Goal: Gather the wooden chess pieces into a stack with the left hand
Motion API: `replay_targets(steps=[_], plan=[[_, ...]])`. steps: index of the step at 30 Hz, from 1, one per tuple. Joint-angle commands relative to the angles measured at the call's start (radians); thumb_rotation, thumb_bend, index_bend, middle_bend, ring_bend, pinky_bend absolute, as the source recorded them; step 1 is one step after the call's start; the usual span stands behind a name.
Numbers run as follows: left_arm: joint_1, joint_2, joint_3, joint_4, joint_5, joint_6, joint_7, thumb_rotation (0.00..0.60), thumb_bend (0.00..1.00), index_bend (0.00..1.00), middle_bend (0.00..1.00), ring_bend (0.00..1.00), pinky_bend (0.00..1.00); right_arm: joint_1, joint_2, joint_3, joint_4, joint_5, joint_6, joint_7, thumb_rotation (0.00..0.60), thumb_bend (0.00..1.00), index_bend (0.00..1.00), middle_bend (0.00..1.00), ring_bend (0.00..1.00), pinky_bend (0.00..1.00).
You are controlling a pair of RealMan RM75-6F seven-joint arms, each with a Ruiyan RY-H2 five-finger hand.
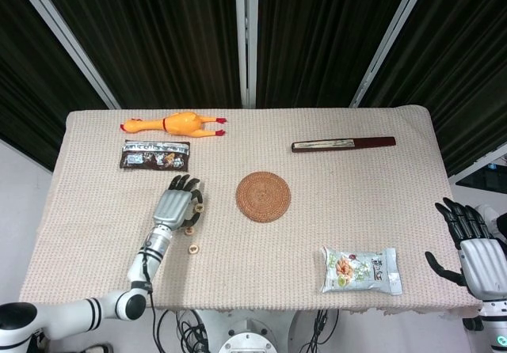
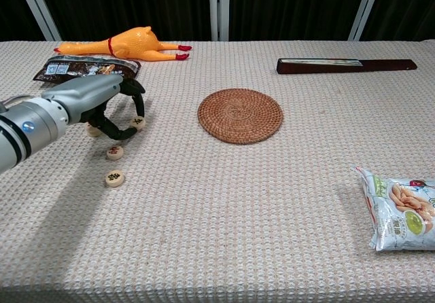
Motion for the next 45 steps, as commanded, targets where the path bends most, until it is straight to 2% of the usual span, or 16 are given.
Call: replay_targets(steps=[1, 9, 15, 39, 45], plan=[[0.007, 0.023, 0.000, -0.039, 0.000, 0.016, 0.012, 0.600, 0.33, 0.47, 0.12, 0.00, 0.00, 0.000, 0.000, 0.000, 0.001, 0.000, 0.001, 0.000, 0.600, 0.25, 0.00, 0.00, 0.00, 0.00], [0.045, 0.125, 0.013, -0.188, -0.029, 0.071, 0.066, 0.600, 0.33, 0.47, 0.12, 0.00, 0.00, 0.003, -0.007, -0.004, -0.001, -0.007, -0.007, -0.020, 0.600, 0.25, 0.00, 0.00, 0.00, 0.00], [0.067, 0.186, 0.028, -0.244, -0.058, 0.080, 0.078, 0.600, 0.33, 0.46, 0.12, 0.00, 0.00, 0.004, -0.015, -0.007, -0.005, -0.009, -0.012, -0.043, 0.600, 0.25, 0.00, 0.00, 0.00, 0.00], [0.073, 0.174, 0.044, -0.159, -0.074, 0.041, 0.013, 0.600, 0.34, 0.45, 0.12, 0.00, 0.00, 0.008, -0.018, -0.002, -0.009, 0.010, -0.025, -0.054, 0.600, 0.25, 0.00, 0.00, 0.00, 0.00], [0.073, 0.173, 0.046, -0.158, -0.071, 0.041, 0.009, 0.600, 0.33, 0.41, 0.12, 0.00, 0.00, 0.007, -0.017, -0.003, -0.009, 0.008, -0.023, -0.053, 0.600, 0.25, 0.00, 0.00, 0.00, 0.00]])
